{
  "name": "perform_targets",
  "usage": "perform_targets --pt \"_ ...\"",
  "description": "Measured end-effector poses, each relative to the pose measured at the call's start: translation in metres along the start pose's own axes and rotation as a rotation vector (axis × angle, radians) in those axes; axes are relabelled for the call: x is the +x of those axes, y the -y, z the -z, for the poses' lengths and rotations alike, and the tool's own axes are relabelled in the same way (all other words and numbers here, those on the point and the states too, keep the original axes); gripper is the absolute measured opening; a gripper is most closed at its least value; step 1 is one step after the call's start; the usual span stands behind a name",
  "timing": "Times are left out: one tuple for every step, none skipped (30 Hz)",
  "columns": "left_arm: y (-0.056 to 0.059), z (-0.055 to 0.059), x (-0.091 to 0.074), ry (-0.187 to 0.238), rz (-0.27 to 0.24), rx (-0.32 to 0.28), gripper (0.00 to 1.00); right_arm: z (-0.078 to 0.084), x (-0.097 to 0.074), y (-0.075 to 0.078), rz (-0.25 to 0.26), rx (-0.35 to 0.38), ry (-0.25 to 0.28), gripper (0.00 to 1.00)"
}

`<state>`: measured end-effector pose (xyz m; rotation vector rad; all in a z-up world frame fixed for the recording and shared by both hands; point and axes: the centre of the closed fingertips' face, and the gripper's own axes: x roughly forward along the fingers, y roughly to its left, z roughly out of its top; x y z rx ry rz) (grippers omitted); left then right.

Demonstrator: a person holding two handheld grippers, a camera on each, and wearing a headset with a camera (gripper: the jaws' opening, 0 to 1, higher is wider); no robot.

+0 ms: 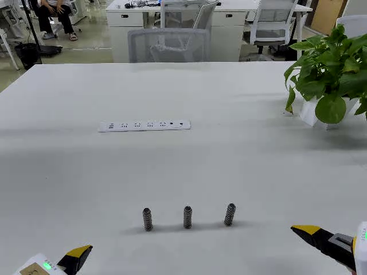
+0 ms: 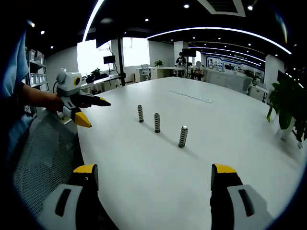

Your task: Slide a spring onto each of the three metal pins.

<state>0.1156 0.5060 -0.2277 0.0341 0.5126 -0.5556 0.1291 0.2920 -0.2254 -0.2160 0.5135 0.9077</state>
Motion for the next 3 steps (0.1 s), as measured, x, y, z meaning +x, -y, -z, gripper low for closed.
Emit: perform_targets --pt "-0.0001 0.0001 0.0000 0.000 0.000 -0.002 1.00 0.0006 -0.0004 0.0004 0.003 -0.001 -0.001 0.99" --pt "-0.0002 0.0000 0.0001 0.001 -0.002 0.000 1.00 0.0016 -0.0010 0.0007 0.006 -0.002 -0.004 0.99" --pt "-0.0001 -0.0001 0.0002 0.001 -0.002 0.000 1.00 0.0018 -0.0015 0.0004 0.007 -0.001 -0.003 0.99"
